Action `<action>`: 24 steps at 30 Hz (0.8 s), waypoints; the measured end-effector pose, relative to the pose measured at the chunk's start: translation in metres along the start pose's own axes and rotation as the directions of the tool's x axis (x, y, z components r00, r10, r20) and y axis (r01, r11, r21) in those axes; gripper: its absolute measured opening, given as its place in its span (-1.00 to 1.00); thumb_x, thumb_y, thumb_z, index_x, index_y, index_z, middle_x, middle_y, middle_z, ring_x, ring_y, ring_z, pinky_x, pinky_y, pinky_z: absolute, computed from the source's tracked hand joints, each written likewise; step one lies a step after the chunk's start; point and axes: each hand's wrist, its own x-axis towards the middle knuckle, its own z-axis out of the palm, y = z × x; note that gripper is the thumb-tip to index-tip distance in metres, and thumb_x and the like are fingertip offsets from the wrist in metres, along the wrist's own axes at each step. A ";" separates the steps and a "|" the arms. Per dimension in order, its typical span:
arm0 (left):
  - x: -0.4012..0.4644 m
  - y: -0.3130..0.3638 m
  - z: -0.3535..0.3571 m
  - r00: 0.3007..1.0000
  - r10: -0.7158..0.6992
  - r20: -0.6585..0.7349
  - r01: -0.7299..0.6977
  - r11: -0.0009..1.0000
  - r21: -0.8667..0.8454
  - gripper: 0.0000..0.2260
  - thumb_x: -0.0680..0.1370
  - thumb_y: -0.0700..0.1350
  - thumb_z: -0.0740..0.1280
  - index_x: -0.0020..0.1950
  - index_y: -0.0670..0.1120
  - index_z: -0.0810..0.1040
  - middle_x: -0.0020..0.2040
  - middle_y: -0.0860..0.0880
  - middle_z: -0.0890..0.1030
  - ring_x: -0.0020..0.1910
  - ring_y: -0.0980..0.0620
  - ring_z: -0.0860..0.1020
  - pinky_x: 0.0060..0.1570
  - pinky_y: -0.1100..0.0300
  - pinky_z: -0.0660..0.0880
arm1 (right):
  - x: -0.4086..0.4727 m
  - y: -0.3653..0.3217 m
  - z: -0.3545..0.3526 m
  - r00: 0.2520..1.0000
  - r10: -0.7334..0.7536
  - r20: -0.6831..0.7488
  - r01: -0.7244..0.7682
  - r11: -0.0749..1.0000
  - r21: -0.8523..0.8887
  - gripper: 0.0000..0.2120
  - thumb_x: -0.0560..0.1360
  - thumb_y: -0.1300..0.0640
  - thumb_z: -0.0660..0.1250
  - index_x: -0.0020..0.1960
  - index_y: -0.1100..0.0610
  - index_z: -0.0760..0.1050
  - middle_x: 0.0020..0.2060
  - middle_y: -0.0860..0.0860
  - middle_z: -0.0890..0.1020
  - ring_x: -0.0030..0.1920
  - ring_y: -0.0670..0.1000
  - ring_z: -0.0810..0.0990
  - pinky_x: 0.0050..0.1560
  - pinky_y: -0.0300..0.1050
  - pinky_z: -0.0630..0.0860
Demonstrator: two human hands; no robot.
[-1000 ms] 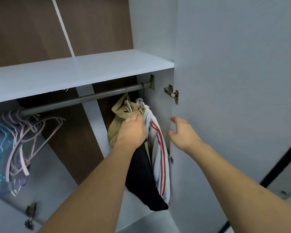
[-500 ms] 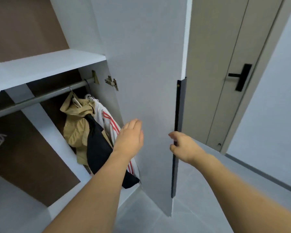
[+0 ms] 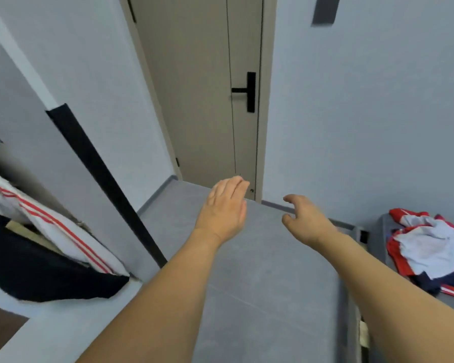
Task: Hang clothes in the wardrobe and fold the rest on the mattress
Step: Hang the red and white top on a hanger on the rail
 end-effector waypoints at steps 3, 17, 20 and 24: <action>0.046 0.032 0.026 0.994 0.094 0.049 -0.094 0.996 -0.003 -0.64 0.58 -0.19 0.25 0.38 -0.21 0.45 0.35 -0.17 0.46 0.33 -0.19 0.42 0.44 -0.07 0.27 | 0.001 0.050 -0.022 0.996 0.078 -0.045 -0.075 0.996 0.056 -0.50 0.59 0.13 0.22 0.51 0.15 0.25 0.47 0.10 0.34 0.44 0.10 0.34 0.40 -0.05 0.28; 0.227 0.282 0.234 0.742 0.475 0.473 -0.464 0.873 -0.148 -0.64 0.61 -0.13 0.17 0.41 -0.11 0.42 0.36 -0.06 0.43 0.30 -0.09 0.39 0.36 0.12 0.24 | -0.034 0.367 -0.139 0.748 0.631 -0.205 -0.531 0.755 0.386 -0.53 0.55 0.22 0.23 0.45 0.22 0.32 0.43 0.16 0.39 0.40 0.18 0.38 0.35 -0.02 0.32; 0.262 0.321 0.286 0.708 0.425 0.564 -0.380 0.903 -0.202 -0.63 0.61 -0.14 0.19 0.43 -0.10 0.39 0.40 -0.06 0.39 0.34 -0.08 0.36 0.35 0.08 0.29 | -0.021 0.440 -0.151 0.682 0.706 -0.193 -0.571 0.678 0.462 -0.49 0.56 0.23 0.20 0.50 0.18 0.27 0.45 0.14 0.36 0.41 0.17 0.38 0.34 0.01 0.34; 0.307 0.366 0.382 0.678 0.322 0.660 -0.172 0.943 -0.284 -0.64 0.61 -0.13 0.21 0.42 -0.10 0.40 0.42 -0.08 0.37 0.38 -0.08 0.33 0.34 0.06 0.33 | 0.006 0.540 -0.142 0.575 0.803 -0.158 -0.616 0.552 0.562 -0.47 0.54 0.23 0.20 0.50 0.16 0.26 0.43 0.13 0.38 0.30 0.14 0.46 0.22 -0.01 0.42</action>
